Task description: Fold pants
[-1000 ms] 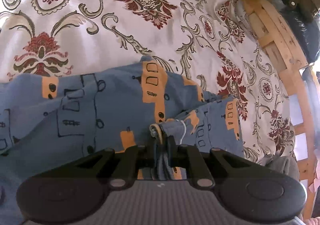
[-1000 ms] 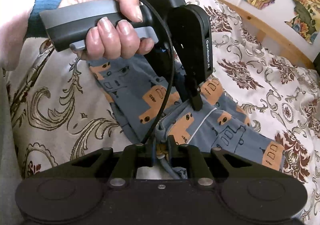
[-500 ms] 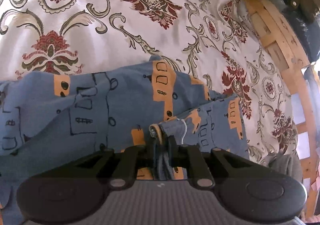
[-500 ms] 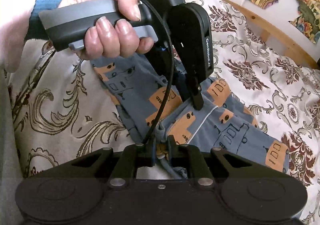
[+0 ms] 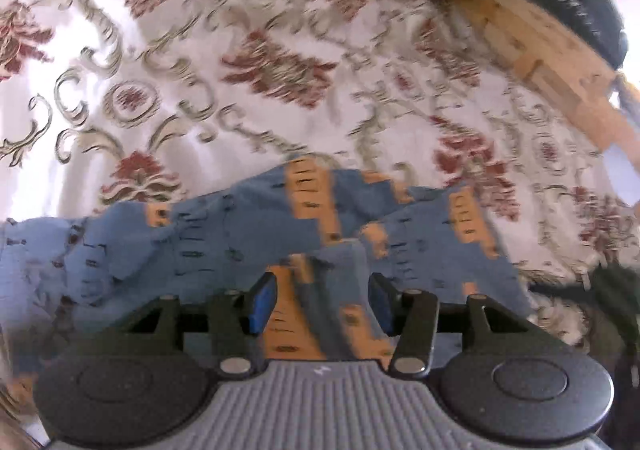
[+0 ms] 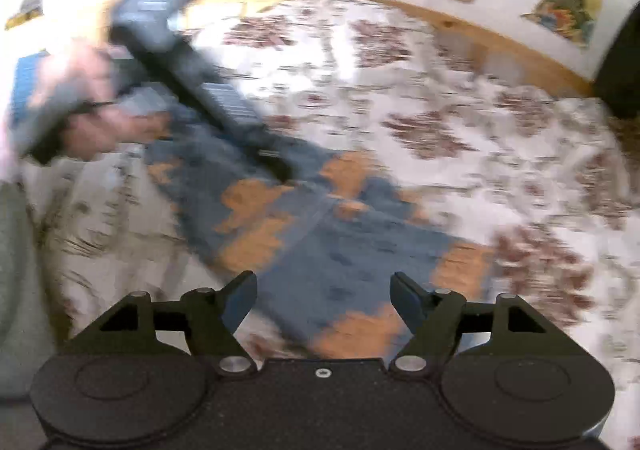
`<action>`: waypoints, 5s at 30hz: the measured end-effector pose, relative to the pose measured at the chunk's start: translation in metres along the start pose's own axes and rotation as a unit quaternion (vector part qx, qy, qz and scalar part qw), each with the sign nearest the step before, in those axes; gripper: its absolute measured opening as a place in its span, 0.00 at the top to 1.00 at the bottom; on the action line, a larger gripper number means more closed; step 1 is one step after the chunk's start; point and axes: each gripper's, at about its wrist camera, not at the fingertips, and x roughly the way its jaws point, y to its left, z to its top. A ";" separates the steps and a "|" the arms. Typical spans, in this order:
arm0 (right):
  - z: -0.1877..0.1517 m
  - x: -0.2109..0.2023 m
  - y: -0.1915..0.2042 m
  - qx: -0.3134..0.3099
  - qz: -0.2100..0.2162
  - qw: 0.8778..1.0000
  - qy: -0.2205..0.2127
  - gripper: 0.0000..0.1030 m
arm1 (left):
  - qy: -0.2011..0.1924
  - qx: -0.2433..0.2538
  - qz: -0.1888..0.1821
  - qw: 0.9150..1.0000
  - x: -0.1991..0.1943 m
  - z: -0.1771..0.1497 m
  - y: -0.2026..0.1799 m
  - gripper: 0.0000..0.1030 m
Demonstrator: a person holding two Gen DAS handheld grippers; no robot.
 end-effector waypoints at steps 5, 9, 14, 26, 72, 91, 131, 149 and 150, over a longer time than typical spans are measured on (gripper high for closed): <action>-0.007 0.017 -0.057 -0.020 -0.026 0.999 -0.019 0.33 | 0.010 0.001 -0.051 0.999 0.010 -0.015 -0.033 0.44; -0.004 0.062 -0.089 0.021 0.036 0.999 -0.020 0.47 | 0.052 -0.012 -0.022 0.998 0.037 -0.027 -0.028 0.47; -0.016 0.106 -0.116 0.054 0.024 0.998 0.023 0.48 | 0.040 -0.081 -0.064 0.994 0.030 -0.033 -0.002 0.47; -0.014 0.039 -0.059 -0.017 0.010 0.999 -0.038 0.07 | -0.027 -0.214 0.057 0.975 -0.047 -0.064 0.029 0.07; -0.007 0.086 0.057 -0.080 -0.062 0.993 -0.055 0.01 | -0.076 -0.214 0.168 0.959 -0.069 -0.053 0.127 0.40; -0.007 0.086 0.060 -0.080 -0.059 0.993 -0.064 0.01 | -0.112 -0.333 0.156 0.923 -0.069 -0.064 0.156 0.80; -0.028 0.067 -0.187 0.413 0.243 0.877 0.032 0.32 | -0.061 0.281 0.298 0.910 0.091 -0.062 -0.246 0.82; -0.027 0.047 -0.185 0.338 0.150 0.928 0.035 0.90 | -0.062 0.276 0.272 0.920 0.107 -0.055 -0.276 0.79; -0.028 0.048 -0.185 0.336 0.144 0.930 0.038 0.91 | -0.064 0.271 0.268 0.922 0.108 -0.054 -0.276 0.78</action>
